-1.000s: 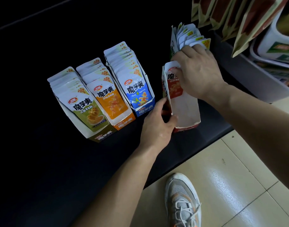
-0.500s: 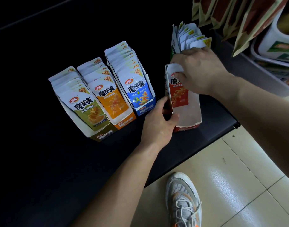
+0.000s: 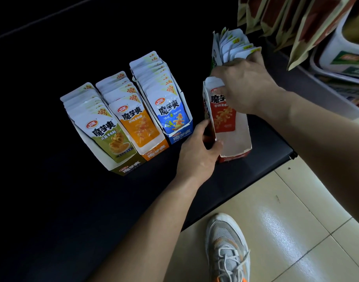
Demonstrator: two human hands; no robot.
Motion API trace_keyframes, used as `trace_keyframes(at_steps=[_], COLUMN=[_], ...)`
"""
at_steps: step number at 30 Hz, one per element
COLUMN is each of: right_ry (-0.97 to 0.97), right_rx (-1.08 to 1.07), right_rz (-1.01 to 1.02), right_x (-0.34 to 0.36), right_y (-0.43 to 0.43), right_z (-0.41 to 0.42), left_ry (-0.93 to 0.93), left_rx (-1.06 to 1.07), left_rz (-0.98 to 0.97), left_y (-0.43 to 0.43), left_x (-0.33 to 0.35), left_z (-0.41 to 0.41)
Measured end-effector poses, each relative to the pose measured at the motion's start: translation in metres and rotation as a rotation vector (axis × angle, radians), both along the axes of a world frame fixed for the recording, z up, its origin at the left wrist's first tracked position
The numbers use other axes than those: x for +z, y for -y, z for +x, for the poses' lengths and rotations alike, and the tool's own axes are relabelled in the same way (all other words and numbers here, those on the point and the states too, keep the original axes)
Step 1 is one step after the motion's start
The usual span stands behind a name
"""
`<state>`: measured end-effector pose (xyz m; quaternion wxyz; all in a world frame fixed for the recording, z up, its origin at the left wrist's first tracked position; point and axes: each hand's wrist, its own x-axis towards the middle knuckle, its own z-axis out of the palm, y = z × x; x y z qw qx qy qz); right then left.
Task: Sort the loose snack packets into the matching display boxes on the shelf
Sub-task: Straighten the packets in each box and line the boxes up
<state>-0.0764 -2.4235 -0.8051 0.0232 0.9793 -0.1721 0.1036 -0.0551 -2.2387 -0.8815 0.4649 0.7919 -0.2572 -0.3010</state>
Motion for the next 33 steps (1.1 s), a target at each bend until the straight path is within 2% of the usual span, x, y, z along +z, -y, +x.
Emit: trace_keyframes(at_steps=[5, 8, 11, 16, 21, 26, 33], right_ry=[0.103, 0.229, 0.229, 0.16, 0.47, 0.317, 0.226], right_rx=[0.003, -0.124, -0.177, -0.139, -0.355, -0.352, -0.3], right_rz=[-0.036, -0.087, -0.07, 0.088, 0.362, 0.701, 0.712], right_x=[-0.006, -0.015, -0.027, -0.03, -0.035, -0.046, -0.043], right_y=[-0.003, -0.012, -0.02, -0.013, -0.05, -0.083, -0.077], right_z=[-0.01, -0.02, -0.025, -0.027, -0.067, -0.094, -0.059], left_ry=[-0.004, 0.0, -0.003, -0.01, -0.051, -0.063, 0.012], left_rx=[-0.012, -0.012, -0.014, -0.027, 0.001, -0.032, 0.092], left_rz=[-0.008, -0.017, -0.028, -0.029, -0.051, -0.012, 0.004], left_y=[0.001, 0.001, 0.0, -0.001, 0.001, -0.003, -0.059], left_x=[0.0, -0.001, -0.001, 0.0, 0.002, 0.01, 0.041], left_z=[-0.001, -0.001, -0.001, 0.001, 0.0, 0.005, 0.041])
